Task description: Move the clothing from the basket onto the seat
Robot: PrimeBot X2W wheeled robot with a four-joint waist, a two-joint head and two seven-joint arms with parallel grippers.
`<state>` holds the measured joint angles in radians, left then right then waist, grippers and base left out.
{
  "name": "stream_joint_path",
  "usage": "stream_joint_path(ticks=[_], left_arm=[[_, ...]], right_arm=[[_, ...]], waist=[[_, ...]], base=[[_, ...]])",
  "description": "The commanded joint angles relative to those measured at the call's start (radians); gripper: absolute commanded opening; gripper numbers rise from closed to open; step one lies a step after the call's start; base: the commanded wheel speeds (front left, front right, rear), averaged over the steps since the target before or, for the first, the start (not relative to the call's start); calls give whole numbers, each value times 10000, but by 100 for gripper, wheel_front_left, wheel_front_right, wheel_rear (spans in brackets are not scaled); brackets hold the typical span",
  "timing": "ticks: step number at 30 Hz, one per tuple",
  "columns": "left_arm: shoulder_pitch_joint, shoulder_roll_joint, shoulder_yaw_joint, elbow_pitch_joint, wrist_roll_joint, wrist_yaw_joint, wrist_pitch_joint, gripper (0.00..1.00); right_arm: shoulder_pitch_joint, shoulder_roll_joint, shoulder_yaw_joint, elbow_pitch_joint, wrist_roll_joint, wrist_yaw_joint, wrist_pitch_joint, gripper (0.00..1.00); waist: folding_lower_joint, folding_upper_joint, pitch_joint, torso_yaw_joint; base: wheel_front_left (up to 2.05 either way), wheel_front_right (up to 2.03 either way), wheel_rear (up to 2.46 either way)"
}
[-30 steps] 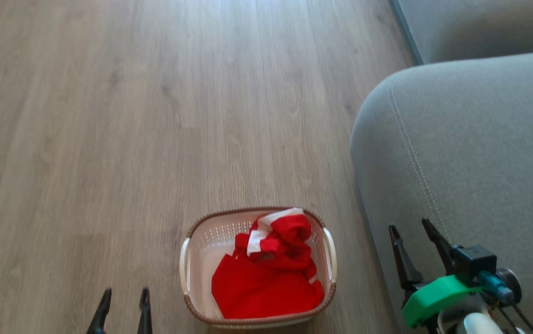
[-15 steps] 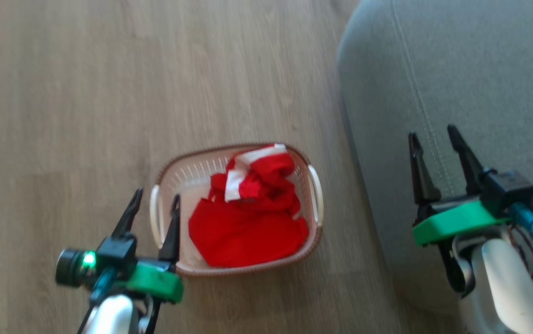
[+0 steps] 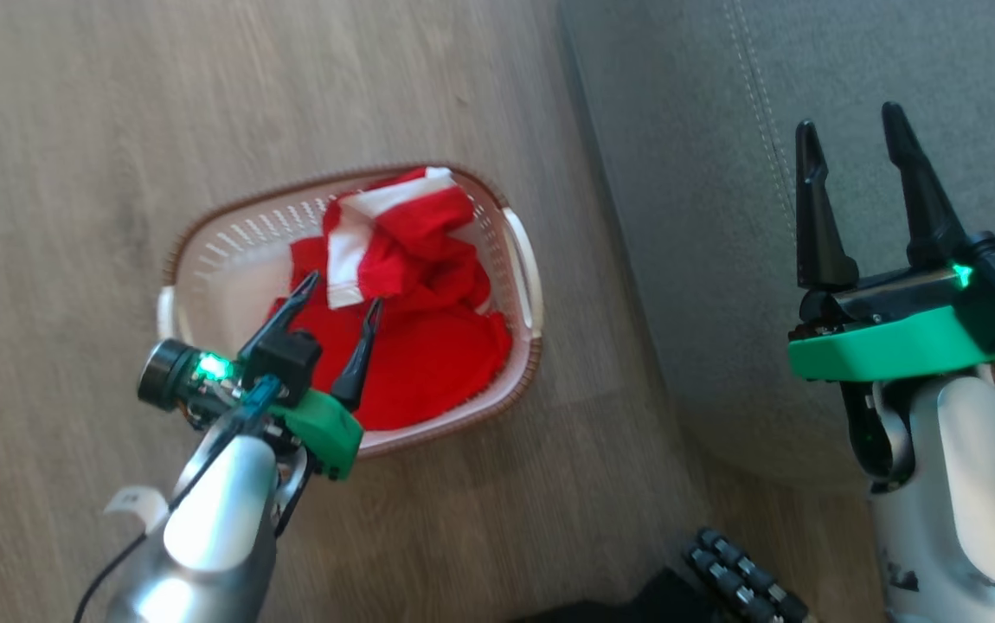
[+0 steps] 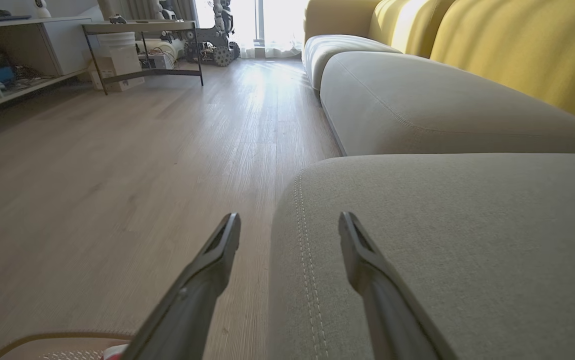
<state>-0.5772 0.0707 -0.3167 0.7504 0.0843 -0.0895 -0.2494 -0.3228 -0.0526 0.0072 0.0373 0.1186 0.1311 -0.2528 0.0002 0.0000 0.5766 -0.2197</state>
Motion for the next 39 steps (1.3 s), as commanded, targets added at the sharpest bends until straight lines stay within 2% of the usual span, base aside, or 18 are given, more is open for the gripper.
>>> stream_joint_path(ticks=[1,6,15,27,28,30,31,32,33,39], left_arm=[[-234,220,141,230,106,-25,-85,100],[-1259,345,53,1482,252,98,92,100],[-2406,683,-10,3015,391,423,603,100],[-3296,522,3,4213,47,472,651,100],[-3351,495,-10,4267,26,470,615,92],[-3451,435,-52,4346,-11,449,521,44],[-3493,403,-76,4367,-28,437,459,34],[-3526,369,-95,4386,-53,419,399,12],[-3551,337,-113,4408,-78,405,347,0],[-3517,165,-239,4348,-241,297,31,0]], right_arm=[[-142,24,216,-551,108,-4,-90,100],[-241,24,263,-1209,220,-4,-90,100],[-299,24,387,-1601,368,-4,-90,100],[-504,24,503,-1662,519,-4,-90,100],[-515,24,506,-1668,520,-4,-90,100],[-529,24,499,-1680,519,-4,-90,100],[-531,24,494,-1679,521,-4,-90,100],[-531,24,493,-1671,523,-4,-90,100],[-530,24,495,-1654,527,-4,-90,100],[-534,24,509,-1487,520,-4,-90,100]], waist=[[-2,0,559,-379],[-2,0,1198,-564],[-2,0,1910,-714],[-2,0,2294,-824],[-2,0,2310,-832],[-2,0,2333,-838],[-2,0,2337,-836],[-2,0,2334,-832],[-2,0,2321,-825],[-2,0,2018,-715]], base=[[0,0,0],[0,0,0],[0,0,0],[0,0,0],[0,0,0],[0,0,0],[0,0,0],[0,0,0],[0,0,0],[0,0,0]])
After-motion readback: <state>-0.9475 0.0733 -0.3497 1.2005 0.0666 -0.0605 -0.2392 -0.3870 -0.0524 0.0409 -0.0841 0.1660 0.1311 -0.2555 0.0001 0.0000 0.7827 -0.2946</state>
